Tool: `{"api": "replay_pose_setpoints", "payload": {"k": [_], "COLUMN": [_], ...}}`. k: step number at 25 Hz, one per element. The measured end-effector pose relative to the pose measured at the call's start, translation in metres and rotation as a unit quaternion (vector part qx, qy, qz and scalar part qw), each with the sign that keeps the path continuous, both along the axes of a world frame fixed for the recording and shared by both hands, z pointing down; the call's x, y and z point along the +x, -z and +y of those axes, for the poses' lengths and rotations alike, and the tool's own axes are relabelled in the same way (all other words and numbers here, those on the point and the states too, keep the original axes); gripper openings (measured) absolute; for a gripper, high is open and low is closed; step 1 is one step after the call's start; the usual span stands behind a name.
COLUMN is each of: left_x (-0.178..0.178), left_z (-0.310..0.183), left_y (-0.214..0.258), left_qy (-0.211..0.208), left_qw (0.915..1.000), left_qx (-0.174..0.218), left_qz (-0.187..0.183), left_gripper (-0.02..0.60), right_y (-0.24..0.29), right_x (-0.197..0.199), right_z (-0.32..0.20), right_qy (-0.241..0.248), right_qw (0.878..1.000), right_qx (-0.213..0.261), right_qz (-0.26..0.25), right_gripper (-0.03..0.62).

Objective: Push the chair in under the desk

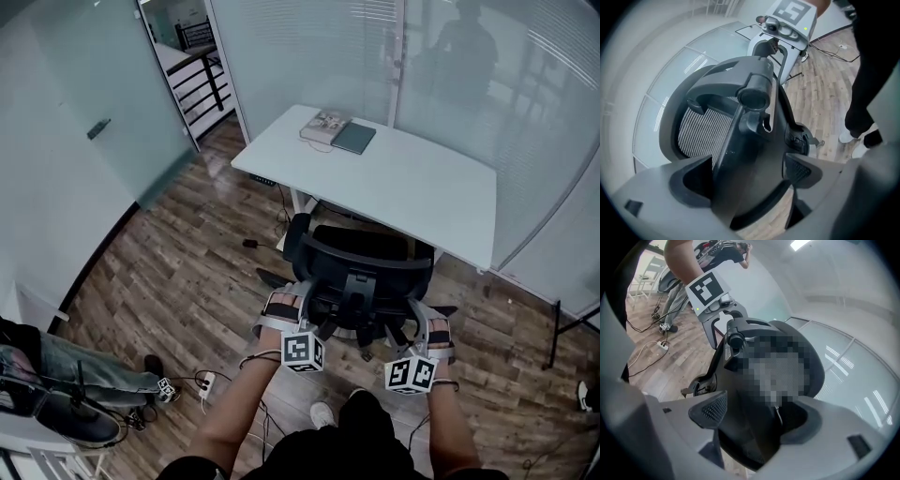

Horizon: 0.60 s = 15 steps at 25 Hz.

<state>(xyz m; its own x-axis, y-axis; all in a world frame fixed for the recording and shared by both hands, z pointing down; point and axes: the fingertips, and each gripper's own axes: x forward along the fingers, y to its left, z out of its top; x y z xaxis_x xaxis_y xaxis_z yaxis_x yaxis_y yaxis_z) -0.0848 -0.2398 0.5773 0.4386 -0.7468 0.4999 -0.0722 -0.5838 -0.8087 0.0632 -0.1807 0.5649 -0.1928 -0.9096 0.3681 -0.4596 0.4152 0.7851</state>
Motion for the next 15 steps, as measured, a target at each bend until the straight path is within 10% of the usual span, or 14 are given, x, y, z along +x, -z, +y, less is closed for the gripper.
{"api": "replay_pose_setpoints", "payload": {"k": [15], "left_x": [0.002], "left_z": [-0.073], "left_y": [0.002], "left_qy": [-0.014], "left_qw": [0.9998], "left_qx": [-0.007], "left_qz": [-0.009], "left_gripper": [0.495], "right_y": [0.005], "right_x": [-0.002], "right_z": [-0.064], "right_qy": [-0.033], "right_qw": [0.999], "right_qx": [0.018], "right_qz": [0.021], "right_gripper": [0.354]}}
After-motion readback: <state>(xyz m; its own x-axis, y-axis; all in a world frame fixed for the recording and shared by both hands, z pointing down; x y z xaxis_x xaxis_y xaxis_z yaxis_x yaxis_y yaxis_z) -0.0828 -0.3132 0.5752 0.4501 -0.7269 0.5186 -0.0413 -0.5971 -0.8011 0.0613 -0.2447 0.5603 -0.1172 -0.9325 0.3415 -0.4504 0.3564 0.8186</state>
